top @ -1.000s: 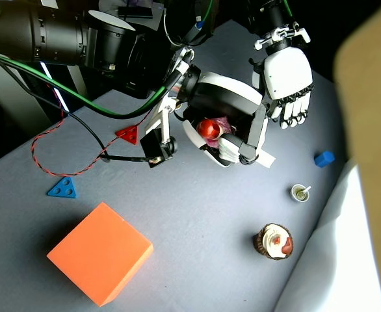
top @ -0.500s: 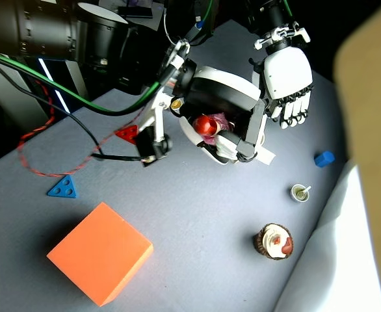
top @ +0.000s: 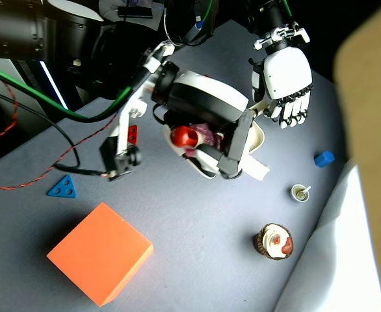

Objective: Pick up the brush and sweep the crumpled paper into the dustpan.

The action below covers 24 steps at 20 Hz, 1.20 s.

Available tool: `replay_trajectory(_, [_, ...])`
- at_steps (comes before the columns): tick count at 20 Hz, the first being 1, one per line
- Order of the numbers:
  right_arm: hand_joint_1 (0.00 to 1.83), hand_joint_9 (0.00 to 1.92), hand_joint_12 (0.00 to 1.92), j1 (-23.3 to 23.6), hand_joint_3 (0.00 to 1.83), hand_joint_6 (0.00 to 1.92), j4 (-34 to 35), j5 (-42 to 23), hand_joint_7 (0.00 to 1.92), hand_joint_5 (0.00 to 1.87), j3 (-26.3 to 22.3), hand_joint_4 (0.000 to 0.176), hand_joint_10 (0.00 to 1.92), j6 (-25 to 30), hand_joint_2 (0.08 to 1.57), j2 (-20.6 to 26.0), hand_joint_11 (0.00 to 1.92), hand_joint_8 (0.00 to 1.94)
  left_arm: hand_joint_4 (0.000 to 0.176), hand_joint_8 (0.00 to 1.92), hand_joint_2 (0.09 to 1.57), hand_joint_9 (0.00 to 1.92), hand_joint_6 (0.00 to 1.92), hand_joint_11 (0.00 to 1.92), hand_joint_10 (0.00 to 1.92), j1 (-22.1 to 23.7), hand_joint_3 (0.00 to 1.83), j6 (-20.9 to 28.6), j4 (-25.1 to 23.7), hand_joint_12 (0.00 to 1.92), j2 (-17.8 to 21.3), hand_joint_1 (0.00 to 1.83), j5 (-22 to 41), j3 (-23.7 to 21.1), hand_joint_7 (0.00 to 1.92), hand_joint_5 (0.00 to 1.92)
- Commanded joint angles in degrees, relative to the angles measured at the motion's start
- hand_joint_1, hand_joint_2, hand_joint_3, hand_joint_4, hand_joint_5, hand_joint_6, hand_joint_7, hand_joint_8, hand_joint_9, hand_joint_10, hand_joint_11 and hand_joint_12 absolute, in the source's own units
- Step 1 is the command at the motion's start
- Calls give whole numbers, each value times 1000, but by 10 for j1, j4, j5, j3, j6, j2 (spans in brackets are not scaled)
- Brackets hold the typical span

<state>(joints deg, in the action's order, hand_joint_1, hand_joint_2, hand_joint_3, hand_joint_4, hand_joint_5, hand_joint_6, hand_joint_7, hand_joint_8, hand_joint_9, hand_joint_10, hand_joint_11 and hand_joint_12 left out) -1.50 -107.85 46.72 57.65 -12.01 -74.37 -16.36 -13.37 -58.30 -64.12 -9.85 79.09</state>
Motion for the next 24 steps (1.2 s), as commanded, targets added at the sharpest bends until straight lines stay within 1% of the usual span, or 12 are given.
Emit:
replay_trajectory(1, [598,1385,1921,1,2,1921,-48,28,1273,1066,-6,12,1921,-4,1376,9,1460,1941,0,1,1051,567,717,510,2,4,0,-5,-15,11,6,1157,13,0,674,1134])
replay_trajectory(3, [620,1369,1921,-6,0,1921,-47,33,1254,1047,-17,10,1921,-4,1364,16,1445,1941,0,1,1058,547,752,516,0,4,1,-5,-15,14,6,1151,13,0,650,1114])
replay_trajectory(8, [625,1400,1921,-23,0,1921,-55,43,1283,1062,-35,9,1921,6,1363,30,1458,1941,0,1,1058,545,749,487,0,4,0,-6,-15,6,6,1137,13,-1,659,1118])
replay_trajectory(11, [631,1400,1921,-29,1,1921,-60,48,1282,1070,-35,10,1921,8,1368,31,1467,1941,0,1,1048,558,709,490,2,5,0,-7,-15,7,6,1139,13,-1,672,1141])
replay_trajectory(13, [626,1375,1921,-30,0,1921,-60,49,1261,1042,-33,11,1921,8,1365,32,1450,1941,0,1,1053,558,729,486,0,5,1,-8,-15,6,6,1149,13,-1,665,1128])
replay_trajectory(18, [649,1388,1921,-29,0,1921,-63,49,1274,1053,-33,11,1921,8,1354,35,1468,1941,0,8,1054,560,733,489,1,5,1,-9,-15,7,6,1150,13,-3,681,1124])
replay_trajectory(19, [609,1372,1921,-29,4,1921,-64,49,1253,1030,-33,10,1921,8,1373,35,1448,1941,0,21,1056,597,748,516,10,5,0,-9,-15,19,6,1163,13,-3,756,1114])
replay_trajectory(21, [597,1371,1921,-29,3,1921,-65,49,1254,1035,-34,8,1921,8,1378,36,1443,1941,0,12,1058,640,757,530,11,5,0,-10,-15,25,6,1162,13,-3,801,1108])
replay_trajectory(23, [583,1371,1921,-29,3,1921,-65,49,1254,1034,-36,7,1921,10,1384,38,1446,1941,0,3,1084,630,873,520,2,4,3,-10,-15,22,6,1125,13,-3,777,1041])
replay_trajectory(24, [605,1371,1921,-29,0,1921,-65,49,1253,1040,-38,7,1921,11,1375,39,1447,1941,0,1,1094,624,910,499,0,4,2,-10,-15,14,6,1114,13,-3,764,1019])
